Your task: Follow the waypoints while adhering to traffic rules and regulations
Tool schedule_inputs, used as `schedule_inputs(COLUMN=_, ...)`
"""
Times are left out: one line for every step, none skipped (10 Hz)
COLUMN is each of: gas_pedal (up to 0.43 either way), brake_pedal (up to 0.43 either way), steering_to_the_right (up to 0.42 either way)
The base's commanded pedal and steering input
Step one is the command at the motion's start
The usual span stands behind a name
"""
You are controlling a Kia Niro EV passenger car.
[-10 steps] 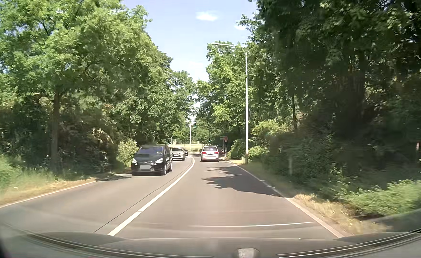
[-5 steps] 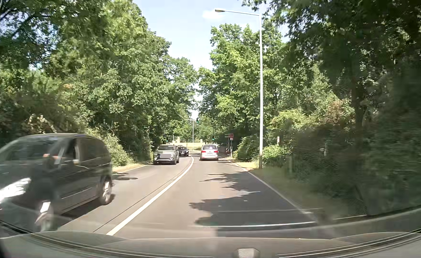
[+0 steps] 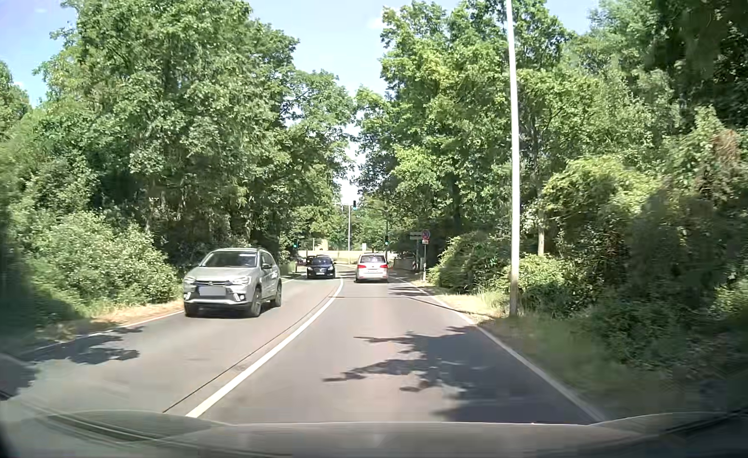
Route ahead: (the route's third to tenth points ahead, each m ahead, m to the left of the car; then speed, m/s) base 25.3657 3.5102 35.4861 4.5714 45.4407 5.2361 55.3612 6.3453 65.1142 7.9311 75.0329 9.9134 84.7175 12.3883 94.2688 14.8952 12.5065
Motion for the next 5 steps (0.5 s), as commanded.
schedule_inputs(gas_pedal=0.028, brake_pedal=0.030, steering_to_the_right=-0.011)
schedule_inputs(gas_pedal=0.028, brake_pedal=0.030, steering_to_the_right=-0.011)
schedule_inputs(gas_pedal=0.028, brake_pedal=0.030, steering_to_the_right=-0.011)
schedule_inputs(gas_pedal=0.028, brake_pedal=0.030, steering_to_the_right=-0.012)
schedule_inputs(gas_pedal=0.028, brake_pedal=0.030, steering_to_the_right=-0.011)
